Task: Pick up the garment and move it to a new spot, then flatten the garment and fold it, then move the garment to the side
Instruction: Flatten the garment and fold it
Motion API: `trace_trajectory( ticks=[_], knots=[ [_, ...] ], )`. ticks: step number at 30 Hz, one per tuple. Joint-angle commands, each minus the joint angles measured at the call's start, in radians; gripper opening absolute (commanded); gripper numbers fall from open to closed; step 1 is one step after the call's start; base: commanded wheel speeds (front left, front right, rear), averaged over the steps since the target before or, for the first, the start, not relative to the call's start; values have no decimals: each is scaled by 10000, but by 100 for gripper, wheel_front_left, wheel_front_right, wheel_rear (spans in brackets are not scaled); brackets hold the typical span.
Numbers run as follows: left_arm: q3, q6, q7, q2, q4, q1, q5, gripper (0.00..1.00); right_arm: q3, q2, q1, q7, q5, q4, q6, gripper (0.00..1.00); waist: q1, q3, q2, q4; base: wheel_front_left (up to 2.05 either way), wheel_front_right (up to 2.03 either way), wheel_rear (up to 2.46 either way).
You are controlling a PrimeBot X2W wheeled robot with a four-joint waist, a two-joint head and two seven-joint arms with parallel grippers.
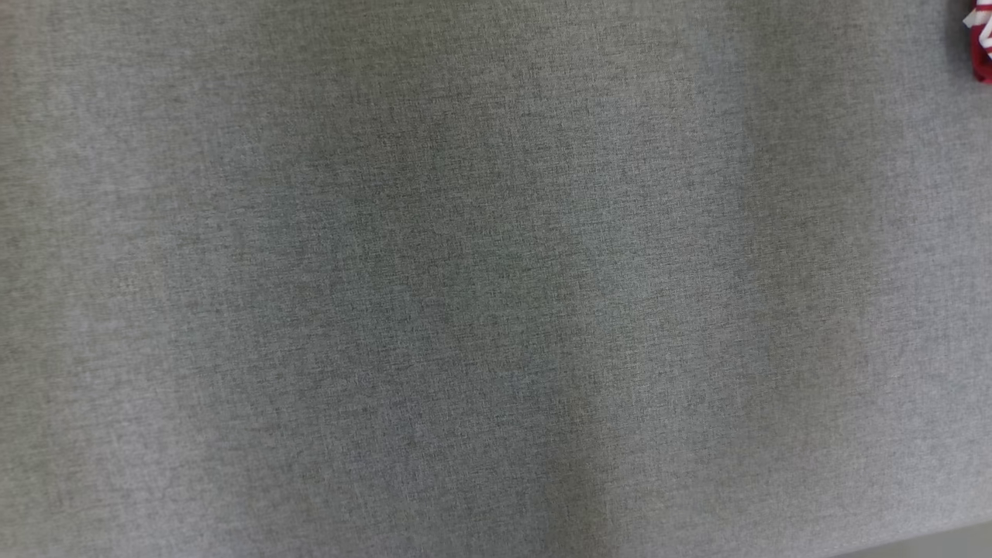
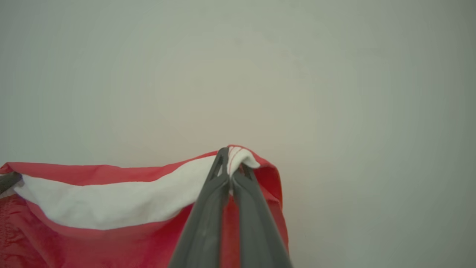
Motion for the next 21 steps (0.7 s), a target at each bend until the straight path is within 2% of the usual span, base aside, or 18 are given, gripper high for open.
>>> trace_trajectory(
  ticks=[1,5,8,11,15,16,18,21],
  knots=[
    [-59,18,-170,102,58,-70,-251,0,98,-57,-88,-100,156,11,-29,0,0,43,-2,-3,0,0,0],
    [-447,18,-492,239,-163,210,-577,0,506,-151,333,-229,449,-334,-29,0,0,51,-2,67,0,0,0],
    [-735,18,-1006,481,-593,771,-899,0,918,-478,971,-319,720,-830,-29,0,0,-115,-2,228,0,0,0],
    [-850,18,-1520,830,-1170,1654,-1271,0,1248,-789,1878,-447,1130,-1458,-29,0,0,-489,-2,380,0,0,0],
    [-917,18,-1842,1579,-2032,3438,-1416,0,1630,-1158,3562,-623,1639,-2267,-29,0,0,-1149,-2,366,0,0,0],
    [-917,18,-1842,1579,-2032,3438,-1416,0,1630,-1158,3562,-623,1639,-2267,-29,0,0,-1149,-2,366,0,0,0],
    [-758,18,-1892,1916,-2540,4477,-1458,0,1814,-1358,4463,-716,1816,-2716,-30,0,0,-1473,-2,330,0,0,0],
    [-11,163,-1914,2381,-3542,6209,-1138,0,2109,-1648,5852,-807,1982,-3415,-30,0,0,-1928,-2,212,0,0,0]
  ],
)
